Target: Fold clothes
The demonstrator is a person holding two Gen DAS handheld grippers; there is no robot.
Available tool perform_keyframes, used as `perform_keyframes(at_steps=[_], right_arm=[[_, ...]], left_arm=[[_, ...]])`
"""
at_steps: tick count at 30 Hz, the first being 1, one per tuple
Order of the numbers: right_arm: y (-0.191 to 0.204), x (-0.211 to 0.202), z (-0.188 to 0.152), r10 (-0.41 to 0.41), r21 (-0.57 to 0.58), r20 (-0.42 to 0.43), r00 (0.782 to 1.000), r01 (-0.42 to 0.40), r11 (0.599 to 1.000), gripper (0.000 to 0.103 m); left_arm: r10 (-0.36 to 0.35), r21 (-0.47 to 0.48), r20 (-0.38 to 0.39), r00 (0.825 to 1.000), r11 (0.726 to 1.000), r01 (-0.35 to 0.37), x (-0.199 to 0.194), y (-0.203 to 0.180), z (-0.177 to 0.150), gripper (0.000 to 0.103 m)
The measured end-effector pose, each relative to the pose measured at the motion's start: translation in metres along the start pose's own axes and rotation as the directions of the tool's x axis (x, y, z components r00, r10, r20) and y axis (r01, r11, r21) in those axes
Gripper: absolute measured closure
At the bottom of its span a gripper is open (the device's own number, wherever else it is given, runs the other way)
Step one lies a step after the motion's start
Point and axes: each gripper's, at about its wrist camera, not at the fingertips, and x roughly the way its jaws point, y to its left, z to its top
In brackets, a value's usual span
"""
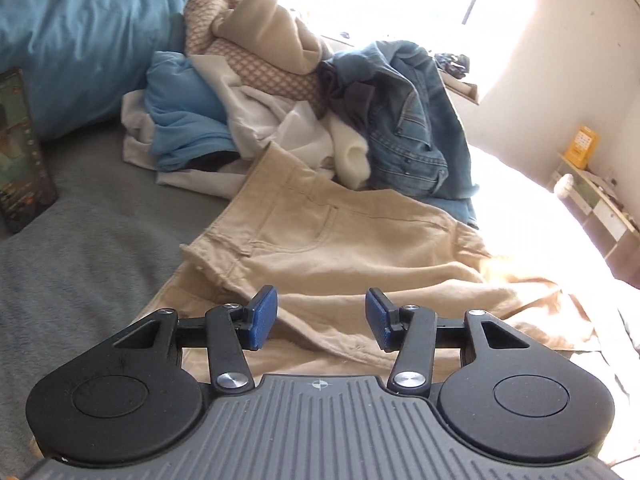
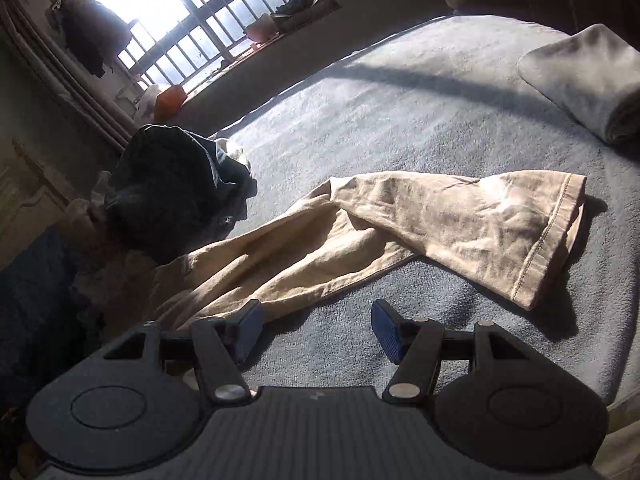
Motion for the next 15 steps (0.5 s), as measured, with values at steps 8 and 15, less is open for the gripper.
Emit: perform_keyframes(at_steps=[8,15], right_arm=[[0.136,0.055,0.049,0.122,-0.38,0.01,0.992,-0.109,0.919,0.04],[0.215,0.174,0.034,0.118,-0.505,-0.184,0.976,-0.197,0.84,0.041]], left_arm=[[-0.047,0.001,0.033,0.998,0.999,0.047,0.055,-0.019,0.017,0.054],[-0.028,0.038,0.022,0.999,0.999,0.027,0.102,-0.015,0.037,0.054]])
